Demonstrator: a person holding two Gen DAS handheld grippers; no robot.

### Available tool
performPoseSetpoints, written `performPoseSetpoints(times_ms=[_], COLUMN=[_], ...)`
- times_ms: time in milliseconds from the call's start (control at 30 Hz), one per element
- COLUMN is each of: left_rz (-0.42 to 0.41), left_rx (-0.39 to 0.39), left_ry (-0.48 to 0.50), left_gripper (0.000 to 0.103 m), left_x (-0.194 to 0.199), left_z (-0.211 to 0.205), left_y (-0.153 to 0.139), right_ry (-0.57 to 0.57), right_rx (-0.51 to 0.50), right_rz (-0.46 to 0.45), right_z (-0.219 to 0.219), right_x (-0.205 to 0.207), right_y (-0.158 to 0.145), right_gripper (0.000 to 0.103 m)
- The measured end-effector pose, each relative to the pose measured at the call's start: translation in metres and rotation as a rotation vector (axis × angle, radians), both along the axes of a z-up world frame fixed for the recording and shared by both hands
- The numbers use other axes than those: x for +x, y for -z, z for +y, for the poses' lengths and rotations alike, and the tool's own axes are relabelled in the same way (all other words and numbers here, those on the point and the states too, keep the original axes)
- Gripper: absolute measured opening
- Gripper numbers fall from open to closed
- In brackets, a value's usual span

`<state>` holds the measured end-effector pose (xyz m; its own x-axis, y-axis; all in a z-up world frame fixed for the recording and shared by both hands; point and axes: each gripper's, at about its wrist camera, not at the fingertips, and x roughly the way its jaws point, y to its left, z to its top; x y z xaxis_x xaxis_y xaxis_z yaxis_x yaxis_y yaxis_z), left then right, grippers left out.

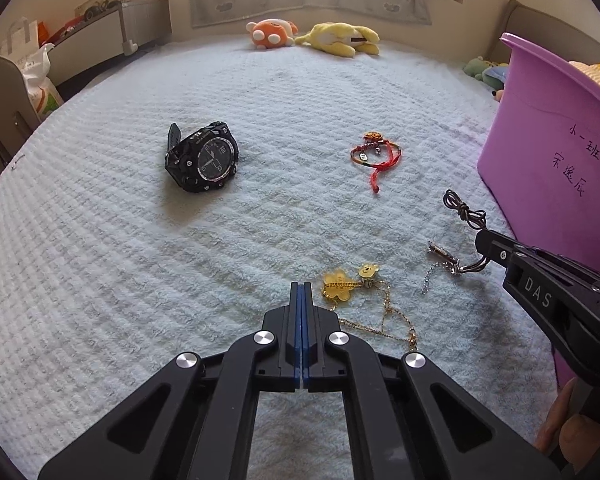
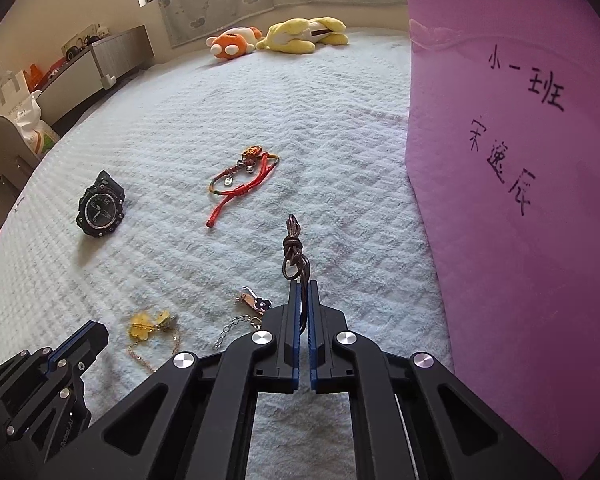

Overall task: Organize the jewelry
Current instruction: 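Lift the gold flower chain with the left tool while the right tool lifts the brown cord charm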

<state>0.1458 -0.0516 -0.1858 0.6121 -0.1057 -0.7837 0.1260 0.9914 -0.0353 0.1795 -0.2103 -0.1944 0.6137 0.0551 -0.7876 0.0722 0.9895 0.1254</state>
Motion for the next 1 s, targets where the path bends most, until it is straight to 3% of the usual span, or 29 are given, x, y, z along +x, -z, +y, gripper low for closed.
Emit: performPoseSetpoints(times_ms=[467,800,1000], left_rz=[-0.002,0.027,0.048], left_rx=[-0.056,-0.057,-0.051], left_ry=[0.043,0.093,0.073], left_gripper=[0.001,0.002,0.011], left_x=[-0.001,0.017,0.026], left_z=[0.016,-0.007,-0.008], left_y=[-0.010,0.008,0.016], right_ry=[-0.017,0.001,0.016], right_rx=[-0.010,0.059,0.101], right_rz=[-0.015,-0.007,-0.004], right_z=[0.013,-0.002,-0.013], right_x=[-0.024,-0.020,-0.015], right_y=[-0.016,0.001,0.011], right_gripper=[0.003,0.003,0.003])
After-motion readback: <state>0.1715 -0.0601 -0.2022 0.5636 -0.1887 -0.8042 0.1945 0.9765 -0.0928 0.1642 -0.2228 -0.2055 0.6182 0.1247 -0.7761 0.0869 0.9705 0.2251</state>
